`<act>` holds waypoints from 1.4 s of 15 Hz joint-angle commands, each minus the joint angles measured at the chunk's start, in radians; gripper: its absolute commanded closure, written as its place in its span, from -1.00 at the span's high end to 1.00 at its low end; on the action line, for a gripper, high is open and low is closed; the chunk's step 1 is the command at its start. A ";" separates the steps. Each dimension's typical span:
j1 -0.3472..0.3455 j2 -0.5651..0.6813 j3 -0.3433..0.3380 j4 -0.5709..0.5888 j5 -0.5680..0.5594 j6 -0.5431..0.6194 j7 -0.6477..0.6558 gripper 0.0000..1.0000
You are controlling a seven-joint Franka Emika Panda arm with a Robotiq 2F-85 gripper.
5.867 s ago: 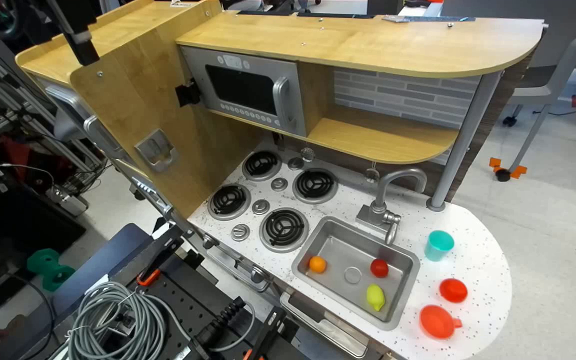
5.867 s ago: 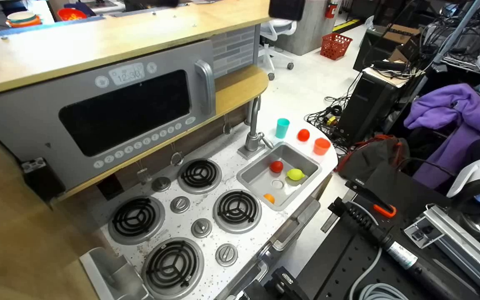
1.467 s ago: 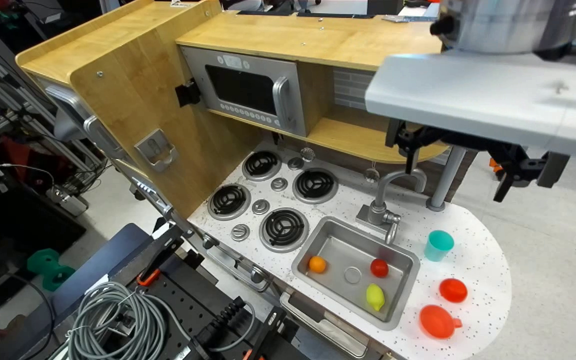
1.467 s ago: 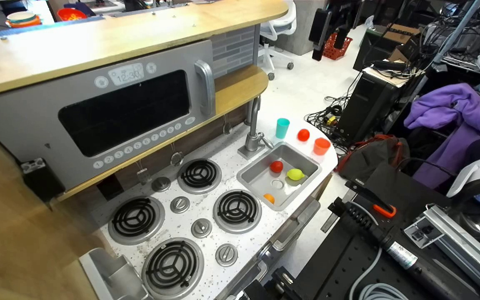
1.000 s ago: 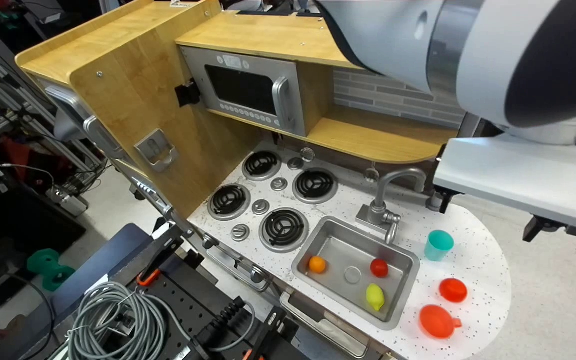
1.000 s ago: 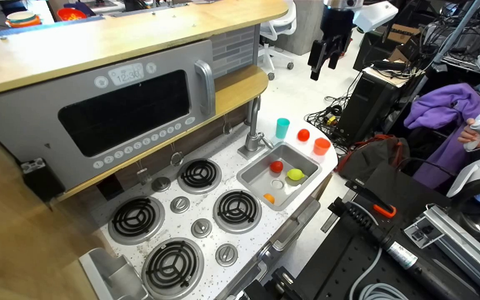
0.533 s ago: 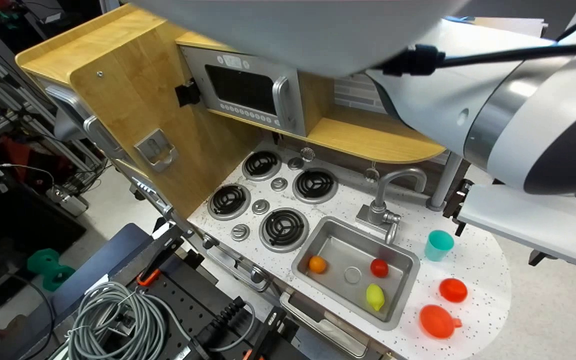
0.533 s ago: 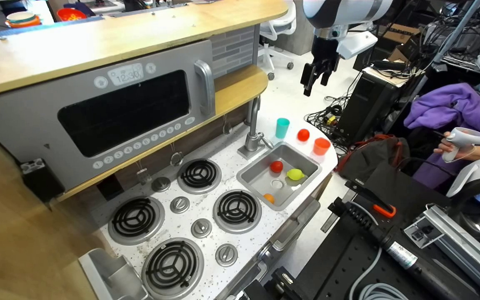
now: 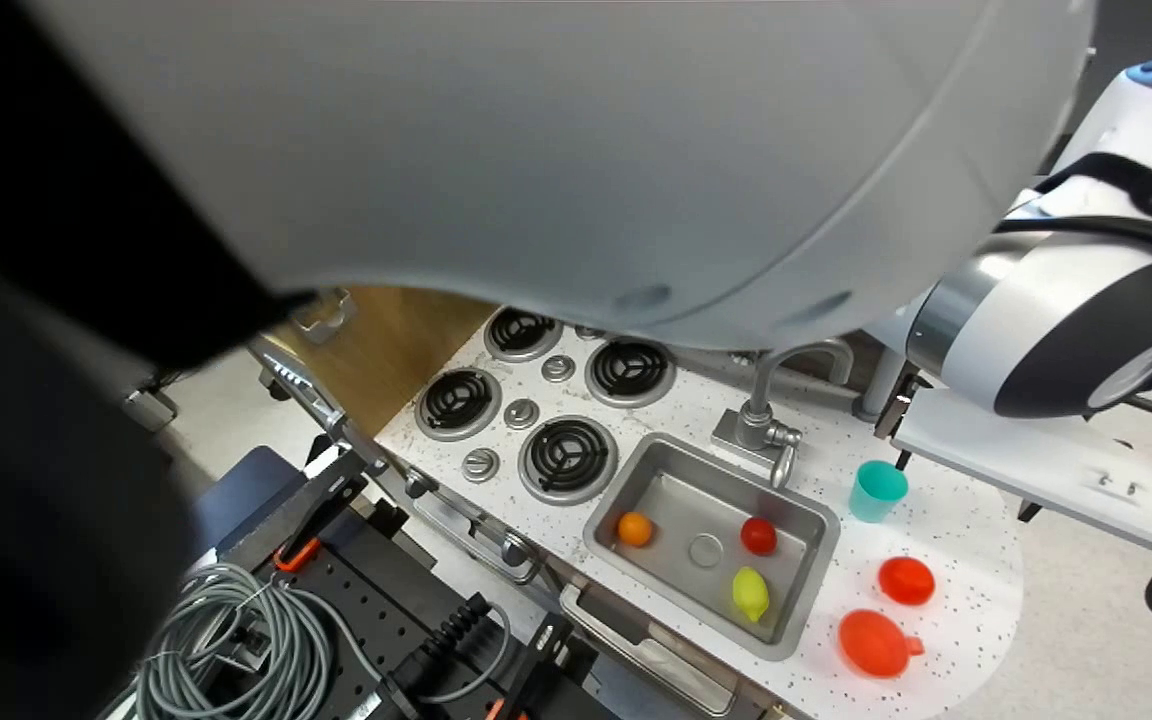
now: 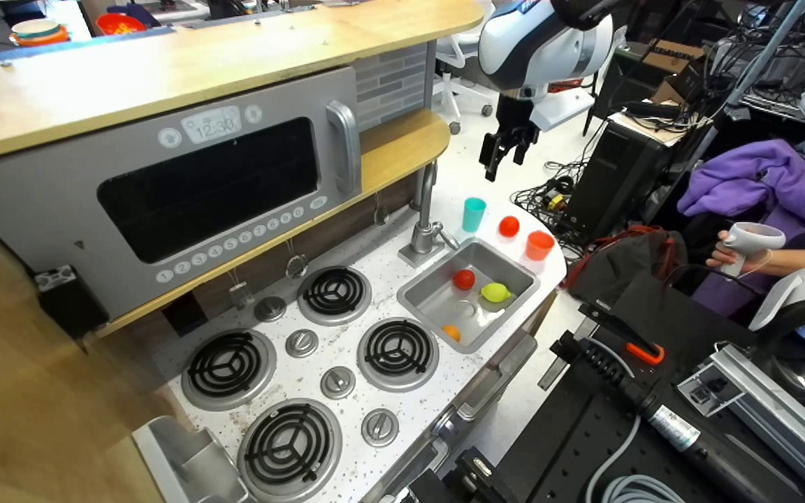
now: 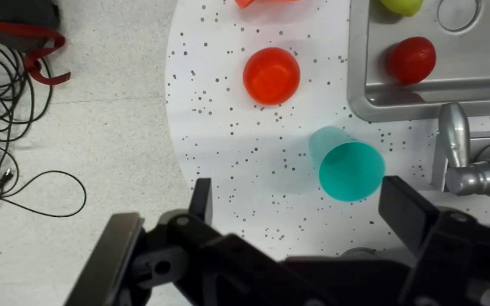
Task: Put the light blue cup inside the orange mug
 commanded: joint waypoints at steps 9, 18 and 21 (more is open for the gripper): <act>0.005 0.231 -0.007 0.344 -0.020 -0.165 0.011 1.00; 0.000 0.349 -0.017 0.508 -0.041 -0.218 0.008 1.00; 0.006 0.375 -0.017 0.531 -0.047 -0.220 0.009 1.00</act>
